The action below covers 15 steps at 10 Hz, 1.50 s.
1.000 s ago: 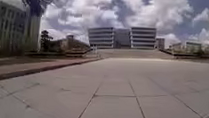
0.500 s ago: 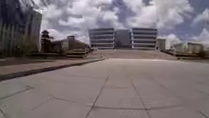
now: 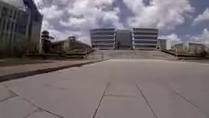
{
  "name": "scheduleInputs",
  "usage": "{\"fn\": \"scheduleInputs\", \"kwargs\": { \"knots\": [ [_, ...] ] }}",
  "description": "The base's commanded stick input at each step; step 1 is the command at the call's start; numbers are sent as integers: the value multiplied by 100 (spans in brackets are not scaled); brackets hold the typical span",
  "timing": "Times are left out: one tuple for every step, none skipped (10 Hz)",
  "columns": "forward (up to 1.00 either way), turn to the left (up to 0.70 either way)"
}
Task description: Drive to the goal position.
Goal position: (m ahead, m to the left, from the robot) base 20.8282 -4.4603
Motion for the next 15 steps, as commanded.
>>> {"fn": "scheduleInputs", "kwargs": {
  "knots": [
    [70, -21],
    [70, -30],
    [70, -31],
    [70, -32],
    [70, -32],
    [70, -32],
    [70, -32],
    [70, -32],
    [70, -32],
    [70, -15],
    [70, 0],
    [70, 0],
    [70, 0],
    [70, 0],
    [70, 0]
  ]
}}
